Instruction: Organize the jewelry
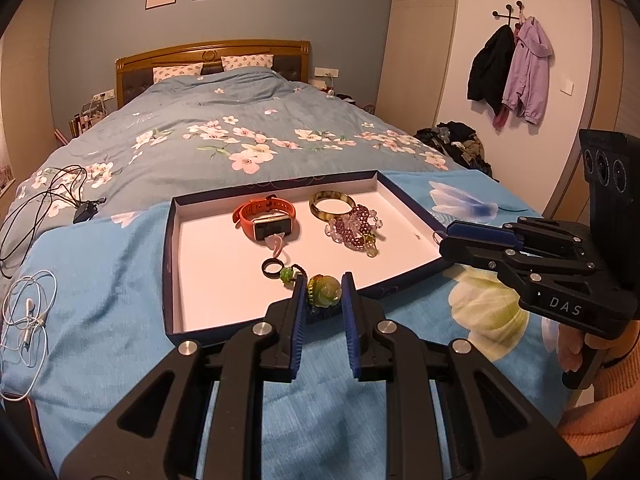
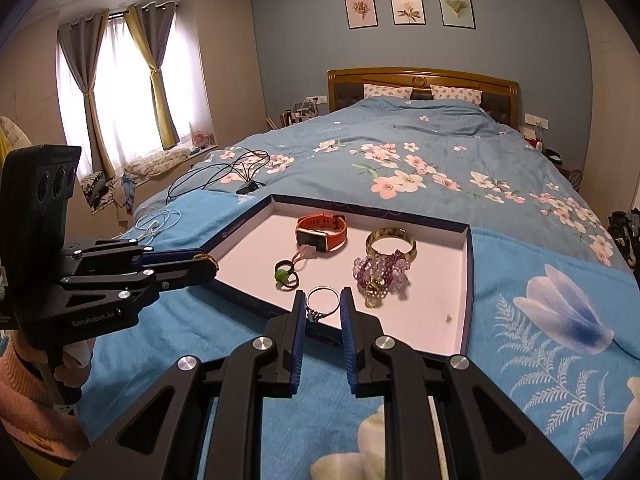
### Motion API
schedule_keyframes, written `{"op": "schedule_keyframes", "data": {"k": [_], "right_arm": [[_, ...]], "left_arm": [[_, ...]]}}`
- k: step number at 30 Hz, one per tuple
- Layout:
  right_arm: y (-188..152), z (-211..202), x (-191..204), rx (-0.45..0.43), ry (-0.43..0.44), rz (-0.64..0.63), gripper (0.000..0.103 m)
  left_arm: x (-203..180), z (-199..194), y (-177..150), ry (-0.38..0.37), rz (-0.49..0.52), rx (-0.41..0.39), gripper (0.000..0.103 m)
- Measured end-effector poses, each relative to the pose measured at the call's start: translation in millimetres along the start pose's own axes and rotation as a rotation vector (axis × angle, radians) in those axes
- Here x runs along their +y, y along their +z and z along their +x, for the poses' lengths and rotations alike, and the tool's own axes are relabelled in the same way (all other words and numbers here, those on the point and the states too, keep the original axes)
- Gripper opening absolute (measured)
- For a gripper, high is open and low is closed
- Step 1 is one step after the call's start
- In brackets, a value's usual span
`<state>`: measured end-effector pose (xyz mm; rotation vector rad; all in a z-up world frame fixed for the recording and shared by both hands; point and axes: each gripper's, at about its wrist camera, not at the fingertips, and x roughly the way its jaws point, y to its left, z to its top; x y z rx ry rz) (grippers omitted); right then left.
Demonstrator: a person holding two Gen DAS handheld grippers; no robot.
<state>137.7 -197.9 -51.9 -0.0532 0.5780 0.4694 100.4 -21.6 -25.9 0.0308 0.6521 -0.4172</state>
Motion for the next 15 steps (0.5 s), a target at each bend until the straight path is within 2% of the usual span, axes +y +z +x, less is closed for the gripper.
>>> {"op": "schedule_keyframes", "data": {"k": [15], "right_arm": [[7.9, 2.0, -3.1, -0.015, -0.002, -0.001, 0.015]], "left_arm": [[2.8, 3.6, 11.2, 0.016, -0.004, -0.011, 0.018]]}}
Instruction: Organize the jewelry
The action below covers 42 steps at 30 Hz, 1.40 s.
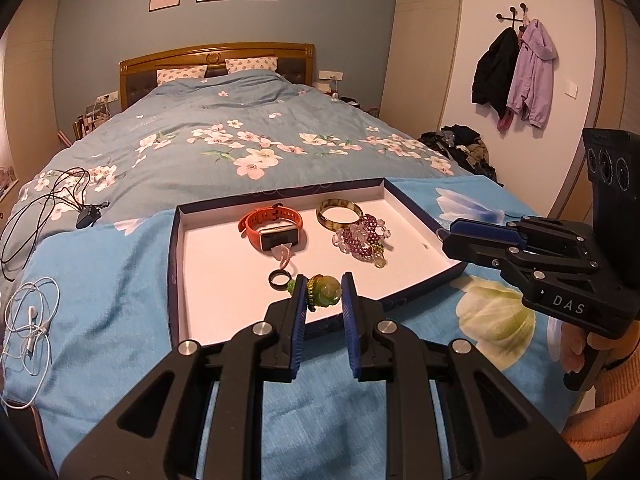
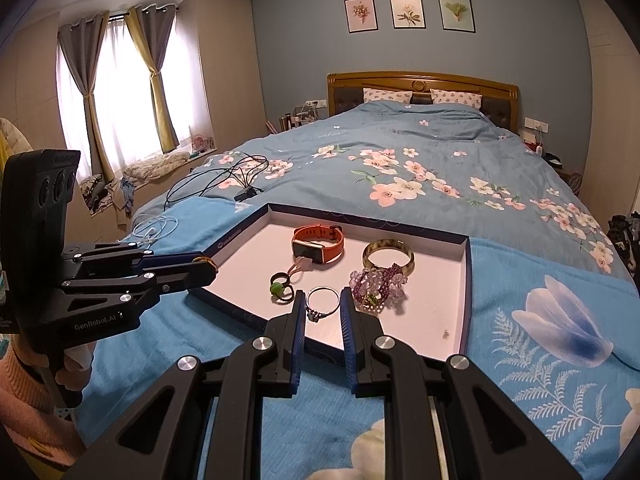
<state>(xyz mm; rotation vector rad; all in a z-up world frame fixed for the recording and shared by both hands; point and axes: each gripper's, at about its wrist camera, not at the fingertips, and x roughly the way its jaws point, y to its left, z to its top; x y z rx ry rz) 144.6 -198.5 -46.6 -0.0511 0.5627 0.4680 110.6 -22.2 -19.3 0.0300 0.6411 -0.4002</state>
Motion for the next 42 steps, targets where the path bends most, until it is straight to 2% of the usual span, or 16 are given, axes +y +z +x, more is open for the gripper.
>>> {"op": "schedule_keyframes", "data": {"k": [42], "right_arm": [[16.2, 12.5, -6.5, -0.007, 0.013, 0.014, 0.015]], "left_arm": [[7.3, 17.6, 18.1, 0.032, 0.004, -0.013, 0.018]]}}
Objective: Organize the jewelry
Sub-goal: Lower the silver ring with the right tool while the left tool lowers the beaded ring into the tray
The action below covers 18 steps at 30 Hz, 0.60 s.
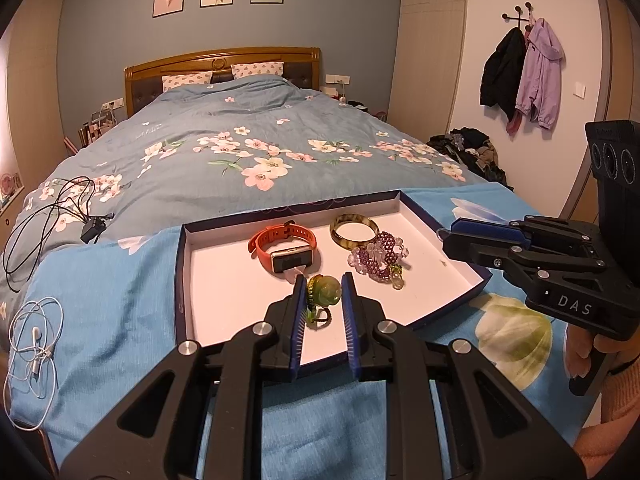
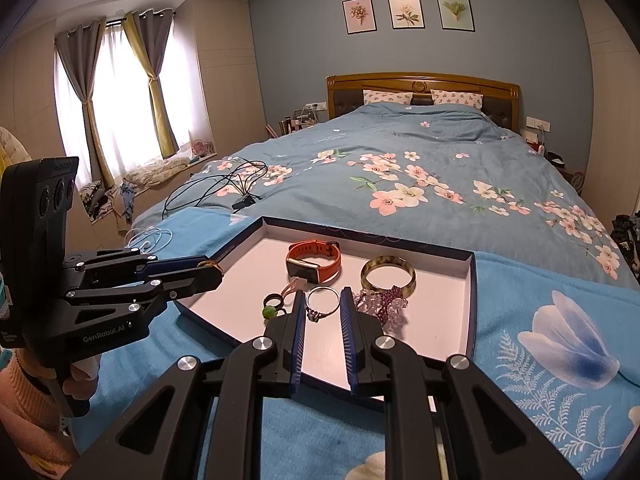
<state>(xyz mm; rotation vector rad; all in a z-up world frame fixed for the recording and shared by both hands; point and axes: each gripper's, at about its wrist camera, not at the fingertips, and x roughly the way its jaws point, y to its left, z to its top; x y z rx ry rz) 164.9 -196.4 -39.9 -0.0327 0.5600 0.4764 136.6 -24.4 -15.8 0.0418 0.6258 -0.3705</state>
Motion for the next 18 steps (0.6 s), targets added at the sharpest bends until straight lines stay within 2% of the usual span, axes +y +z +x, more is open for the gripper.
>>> {"op": "schedule_keyframes", "data": {"k": [18], "right_arm": [[4.0, 6.7, -2.1, 0.000, -0.004, 0.002, 0.015]], "left_arm": [[2.9, 7.9, 5.9, 0.009, 0.002, 0.002, 0.018]]}}
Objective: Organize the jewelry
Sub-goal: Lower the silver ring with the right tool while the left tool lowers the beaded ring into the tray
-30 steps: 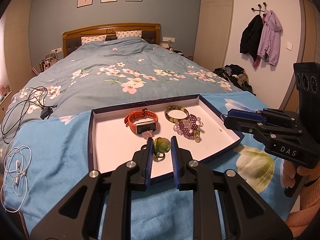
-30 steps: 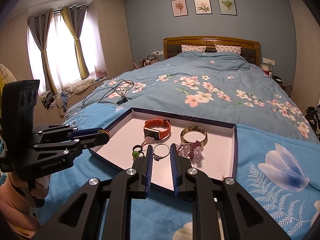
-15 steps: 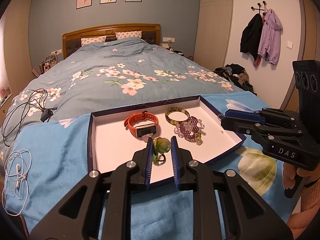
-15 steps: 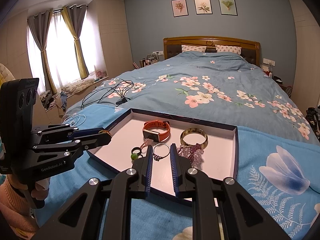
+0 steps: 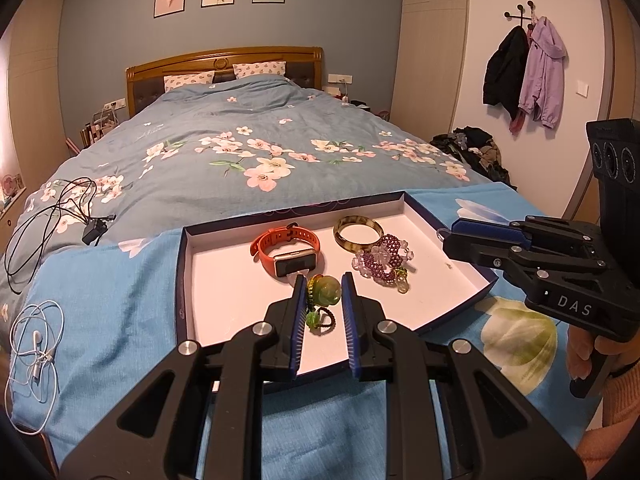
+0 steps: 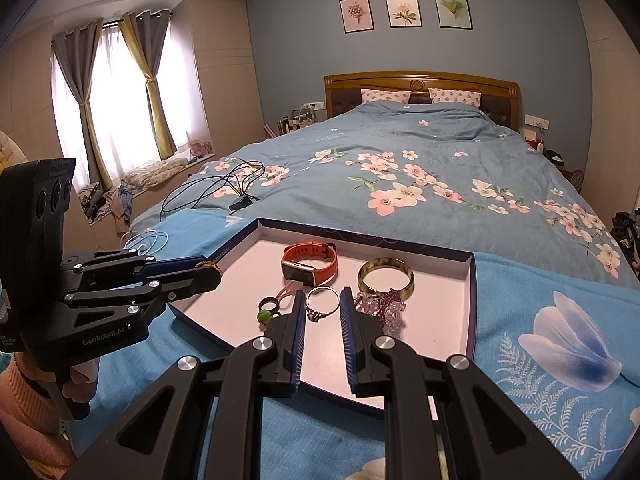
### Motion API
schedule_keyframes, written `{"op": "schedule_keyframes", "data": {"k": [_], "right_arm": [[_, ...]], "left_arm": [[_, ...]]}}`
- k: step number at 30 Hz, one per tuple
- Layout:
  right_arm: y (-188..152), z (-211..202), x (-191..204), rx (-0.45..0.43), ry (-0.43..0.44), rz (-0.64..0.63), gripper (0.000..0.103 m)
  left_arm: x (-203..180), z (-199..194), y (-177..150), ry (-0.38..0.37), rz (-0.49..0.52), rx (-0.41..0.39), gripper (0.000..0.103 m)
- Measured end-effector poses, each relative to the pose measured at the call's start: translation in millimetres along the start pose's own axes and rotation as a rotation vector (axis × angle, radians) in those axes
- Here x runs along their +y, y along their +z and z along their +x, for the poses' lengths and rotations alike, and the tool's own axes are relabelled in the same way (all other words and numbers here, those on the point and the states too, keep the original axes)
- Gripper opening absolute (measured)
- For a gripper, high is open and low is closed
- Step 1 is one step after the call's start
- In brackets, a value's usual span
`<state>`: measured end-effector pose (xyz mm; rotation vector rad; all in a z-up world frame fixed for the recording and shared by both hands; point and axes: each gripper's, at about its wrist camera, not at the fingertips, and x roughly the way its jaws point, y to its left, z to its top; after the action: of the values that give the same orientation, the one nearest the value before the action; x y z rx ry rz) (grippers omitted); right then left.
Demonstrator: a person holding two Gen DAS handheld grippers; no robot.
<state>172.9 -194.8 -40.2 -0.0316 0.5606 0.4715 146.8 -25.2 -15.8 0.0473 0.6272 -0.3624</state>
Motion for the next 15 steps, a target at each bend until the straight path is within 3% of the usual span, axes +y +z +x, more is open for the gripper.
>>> {"op": "schedule_keyframes", "data": {"k": [15], "right_arm": [[0.8, 2.8, -1.9, 0.001, -0.001, 0.002, 0.015]], "left_arm": [[4.6, 9.0, 2.6, 0.006, -0.001, 0.004, 0.018]]}}
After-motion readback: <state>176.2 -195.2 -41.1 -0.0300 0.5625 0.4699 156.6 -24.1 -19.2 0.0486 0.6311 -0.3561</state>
